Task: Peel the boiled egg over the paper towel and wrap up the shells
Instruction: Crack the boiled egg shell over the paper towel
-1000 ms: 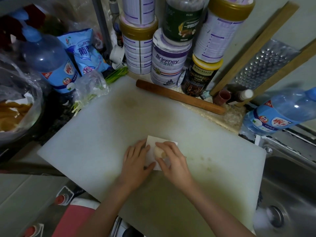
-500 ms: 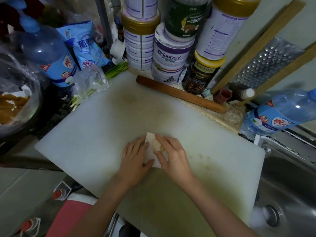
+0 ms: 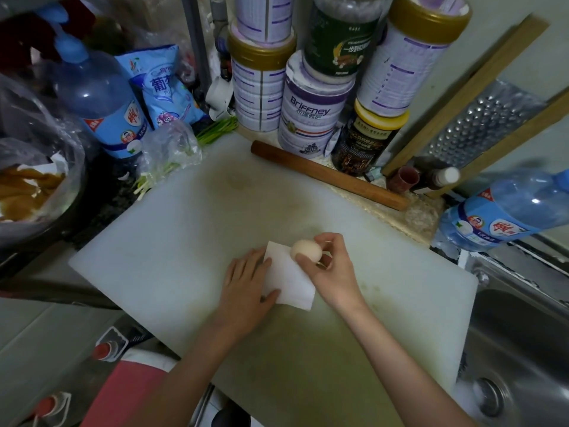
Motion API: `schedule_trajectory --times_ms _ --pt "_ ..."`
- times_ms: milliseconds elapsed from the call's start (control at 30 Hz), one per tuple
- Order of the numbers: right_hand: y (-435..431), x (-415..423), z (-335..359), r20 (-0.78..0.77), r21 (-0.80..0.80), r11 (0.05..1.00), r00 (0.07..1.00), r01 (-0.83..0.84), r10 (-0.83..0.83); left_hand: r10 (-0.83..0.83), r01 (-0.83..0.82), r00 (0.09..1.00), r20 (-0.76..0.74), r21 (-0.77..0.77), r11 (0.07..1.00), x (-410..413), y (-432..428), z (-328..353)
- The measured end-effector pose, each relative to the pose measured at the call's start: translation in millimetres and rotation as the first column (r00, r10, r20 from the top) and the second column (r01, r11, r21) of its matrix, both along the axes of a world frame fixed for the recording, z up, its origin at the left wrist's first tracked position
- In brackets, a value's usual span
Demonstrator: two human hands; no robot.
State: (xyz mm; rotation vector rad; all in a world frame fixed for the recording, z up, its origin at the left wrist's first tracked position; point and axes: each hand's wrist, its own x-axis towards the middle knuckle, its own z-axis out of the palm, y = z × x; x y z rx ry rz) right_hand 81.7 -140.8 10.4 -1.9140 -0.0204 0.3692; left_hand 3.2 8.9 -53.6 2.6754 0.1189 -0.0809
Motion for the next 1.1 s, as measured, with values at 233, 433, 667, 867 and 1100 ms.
schedule_trajectory --times_ms 233,433,667,867,1100 --pt "-7.5 -22.2 -27.0 0.404 -0.397 0.879 0.81 -0.263 0.425 -0.039 0.034 0.996 0.077 0.062 0.997 -10.9 -4.0 6.8" --pt "-6.5 -16.6 -29.4 0.429 -0.378 0.903 0.826 -0.203 0.365 -0.181 0.147 0.966 0.183 0.184 0.972 -19.4 -4.7 7.0" --pt "-16.6 -13.5 -34.0 0.387 -0.444 0.868 0.827 -0.222 0.409 -0.159 0.14 0.977 0.14 0.138 0.98 -19.6 -0.6 11.9" --pt "-7.8 -19.2 -36.5 0.398 -0.402 0.885 0.825 -0.237 0.402 -0.141 0.136 0.986 0.09 0.061 0.989 -21.8 1.2 14.7" --pt "-0.4 -21.4 -19.2 0.354 -0.377 0.884 0.838 -0.277 0.414 -0.066 0.076 0.989 0.129 -0.073 0.994 -23.5 2.1 7.2"
